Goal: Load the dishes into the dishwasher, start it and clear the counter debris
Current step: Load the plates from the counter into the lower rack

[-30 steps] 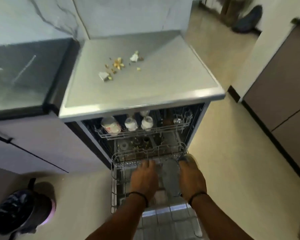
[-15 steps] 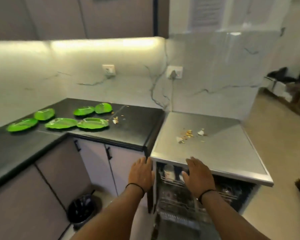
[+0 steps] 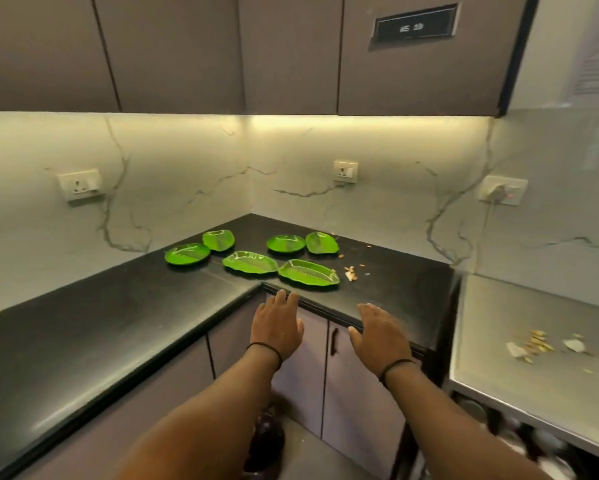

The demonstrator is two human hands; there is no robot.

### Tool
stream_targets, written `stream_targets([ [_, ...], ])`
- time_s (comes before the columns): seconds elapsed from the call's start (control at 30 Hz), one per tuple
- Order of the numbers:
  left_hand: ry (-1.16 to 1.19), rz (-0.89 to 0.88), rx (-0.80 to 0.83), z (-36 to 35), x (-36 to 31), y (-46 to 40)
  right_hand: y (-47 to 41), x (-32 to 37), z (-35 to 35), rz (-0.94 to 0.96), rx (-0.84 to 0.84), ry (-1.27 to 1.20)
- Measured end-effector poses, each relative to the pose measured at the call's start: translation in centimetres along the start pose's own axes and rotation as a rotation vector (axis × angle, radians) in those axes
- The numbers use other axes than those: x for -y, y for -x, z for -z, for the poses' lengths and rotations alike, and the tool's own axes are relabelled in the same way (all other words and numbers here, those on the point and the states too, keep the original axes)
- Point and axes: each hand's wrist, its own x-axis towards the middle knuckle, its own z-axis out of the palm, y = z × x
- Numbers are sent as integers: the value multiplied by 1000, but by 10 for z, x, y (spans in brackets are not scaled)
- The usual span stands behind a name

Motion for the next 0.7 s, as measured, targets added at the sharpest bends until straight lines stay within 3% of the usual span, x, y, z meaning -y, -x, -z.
stream_targets([
  [0.33, 1, 119, -71, 29, 194, -80, -141, 161, -59, 104, 14, -56],
  [0.53, -6, 142, -32, 9, 230, -113, -182, 182, -91, 84, 21, -69],
  [0.7, -29, 121, 9, -28, 240, -166, -238, 154, -130, 0, 87, -41],
])
